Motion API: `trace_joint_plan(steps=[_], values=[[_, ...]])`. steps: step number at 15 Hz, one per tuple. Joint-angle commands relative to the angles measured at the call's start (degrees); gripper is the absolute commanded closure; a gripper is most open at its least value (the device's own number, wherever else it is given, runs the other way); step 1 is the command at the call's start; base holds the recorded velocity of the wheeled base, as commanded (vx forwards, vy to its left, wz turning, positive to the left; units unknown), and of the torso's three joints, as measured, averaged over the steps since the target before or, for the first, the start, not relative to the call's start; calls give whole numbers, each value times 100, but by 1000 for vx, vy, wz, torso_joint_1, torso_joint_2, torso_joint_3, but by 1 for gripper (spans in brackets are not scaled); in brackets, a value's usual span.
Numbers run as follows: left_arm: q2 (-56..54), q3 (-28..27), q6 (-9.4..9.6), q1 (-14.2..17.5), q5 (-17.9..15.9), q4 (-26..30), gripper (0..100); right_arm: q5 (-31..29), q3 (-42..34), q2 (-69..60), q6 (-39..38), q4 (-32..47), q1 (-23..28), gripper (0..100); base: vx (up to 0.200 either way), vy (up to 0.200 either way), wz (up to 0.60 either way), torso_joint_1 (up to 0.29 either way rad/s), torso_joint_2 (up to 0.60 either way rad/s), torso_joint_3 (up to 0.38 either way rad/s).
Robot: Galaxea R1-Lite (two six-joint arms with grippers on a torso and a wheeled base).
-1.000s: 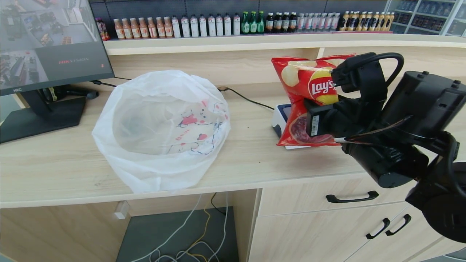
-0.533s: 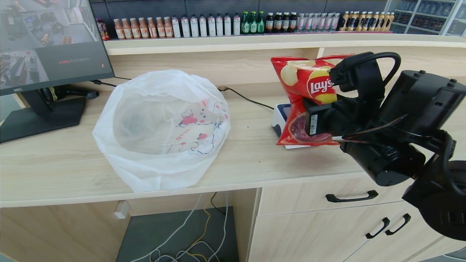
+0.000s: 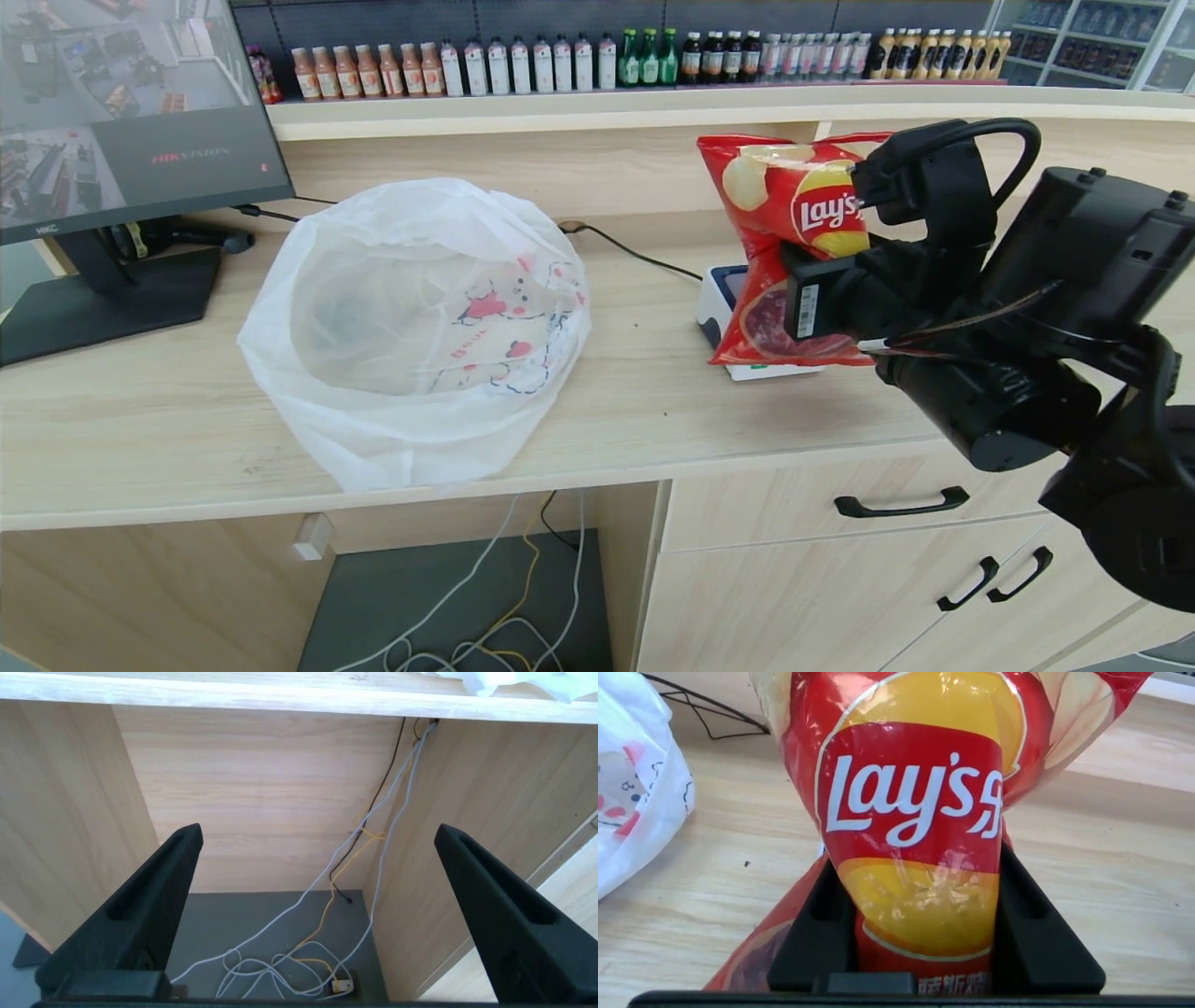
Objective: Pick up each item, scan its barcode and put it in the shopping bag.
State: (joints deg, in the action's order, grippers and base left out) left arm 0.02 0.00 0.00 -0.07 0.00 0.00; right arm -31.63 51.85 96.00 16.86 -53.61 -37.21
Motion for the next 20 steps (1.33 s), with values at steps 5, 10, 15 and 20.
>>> trace_joint_plan(steps=[5, 10, 15, 20], values=[[-2, 0, 0, -1, 9, 0, 0, -106, 150, -565, 160, 264, -340, 100, 0, 0, 0, 0, 0, 0], [-2, 0, 0, -1, 0, 0, 0, -589, -61, -1505, 292, 536, -876, 100, 0, 0, 0, 0, 0, 0], [-2, 0, 0, -1, 0, 0, 0, -537, -1159, -2490, 353, 527, -1105, 100, 0, 0, 0, 0, 0, 0], [-2, 0, 0, 7, 0, 0, 0, -141, -2223, -3624, -385, 519, -1122, 100, 0, 0, 0, 0, 0, 0]])
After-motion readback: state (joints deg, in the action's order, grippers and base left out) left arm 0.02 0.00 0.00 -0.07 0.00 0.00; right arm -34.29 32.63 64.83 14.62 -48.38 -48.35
